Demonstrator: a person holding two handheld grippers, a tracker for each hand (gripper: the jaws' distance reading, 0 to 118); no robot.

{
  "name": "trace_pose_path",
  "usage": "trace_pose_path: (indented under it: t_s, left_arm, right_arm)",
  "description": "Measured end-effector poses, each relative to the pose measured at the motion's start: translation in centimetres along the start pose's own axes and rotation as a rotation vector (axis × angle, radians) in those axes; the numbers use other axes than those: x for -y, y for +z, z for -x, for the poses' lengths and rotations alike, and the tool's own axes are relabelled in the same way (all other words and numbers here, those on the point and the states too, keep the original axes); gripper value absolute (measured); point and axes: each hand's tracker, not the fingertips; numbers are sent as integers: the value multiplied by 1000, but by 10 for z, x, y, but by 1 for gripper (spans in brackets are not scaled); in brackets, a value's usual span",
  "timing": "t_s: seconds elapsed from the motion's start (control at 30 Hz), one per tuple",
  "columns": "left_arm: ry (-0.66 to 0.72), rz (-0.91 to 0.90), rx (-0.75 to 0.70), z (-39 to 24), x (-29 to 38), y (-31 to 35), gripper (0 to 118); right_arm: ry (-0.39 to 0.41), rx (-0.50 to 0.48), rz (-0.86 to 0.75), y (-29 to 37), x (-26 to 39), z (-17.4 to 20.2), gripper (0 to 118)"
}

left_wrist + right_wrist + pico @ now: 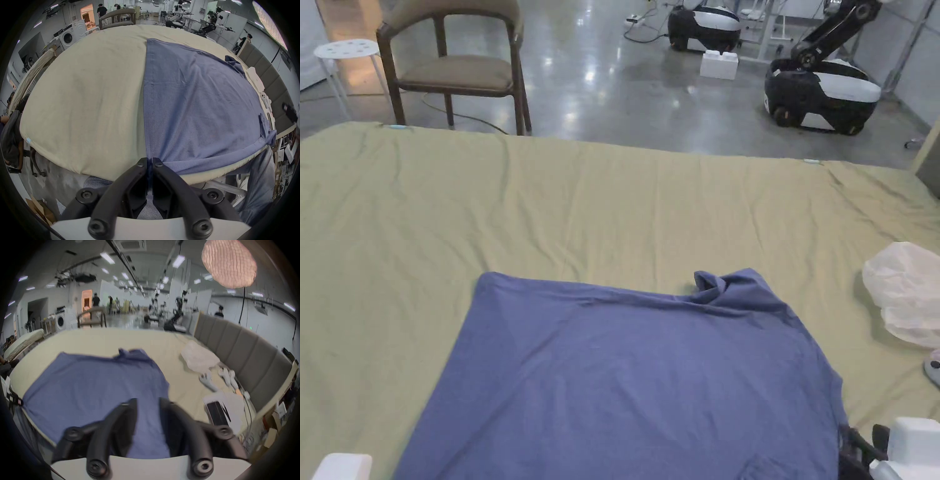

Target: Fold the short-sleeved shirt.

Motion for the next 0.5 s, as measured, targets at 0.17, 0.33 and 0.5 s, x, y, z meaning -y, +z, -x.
trace_pose_path:
  t_s: [0.17,0.33,0.5]
  left_arm:
    - [8,-7,2,-5,0,6,0]
    - [1,3,-7,-12,1,5,0]
    - [7,8,-10,-15,3,4,0]
  right_arm:
    - [-84,-24,235,-11,47,-41,62]
    - [-57,-81,341,-26,73,-42,62]
    - [-27,-108,462,-49,90,-28,50]
